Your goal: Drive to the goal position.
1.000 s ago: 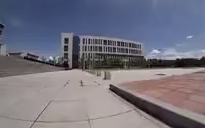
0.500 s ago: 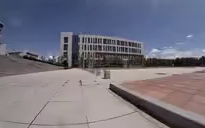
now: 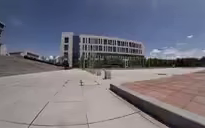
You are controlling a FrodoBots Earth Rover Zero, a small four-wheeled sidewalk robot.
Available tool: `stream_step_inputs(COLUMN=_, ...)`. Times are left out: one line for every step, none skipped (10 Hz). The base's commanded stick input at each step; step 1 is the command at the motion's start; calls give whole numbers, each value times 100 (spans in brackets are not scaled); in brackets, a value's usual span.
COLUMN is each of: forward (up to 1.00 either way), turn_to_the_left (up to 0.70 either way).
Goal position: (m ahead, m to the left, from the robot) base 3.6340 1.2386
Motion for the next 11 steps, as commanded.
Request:
stream_step_inputs(forward=0, turn_to_the_left=0)
stream_step_inputs(forward=3, turn_to_the_left=1)
stream_step_inputs(forward=5, turn_to_the_left=1)
stream_step_inputs(forward=5, turn_to_the_left=0)
stream_step_inputs(forward=41, turn_to_the_left=18)
stream_step_inputs(forward=70, turn_to_the_left=35)
stream_step_inputs(forward=70, turn_to_the_left=35)
stream_step_inputs(forward=70, turn_to_the_left=35)
stream_step_inputs(forward=70, turn_to_the_left=35)
stream_step_inputs(forward=70, turn_to_the_left=35)
stream_step_inputs(forward=70, turn_to_the_left=31)
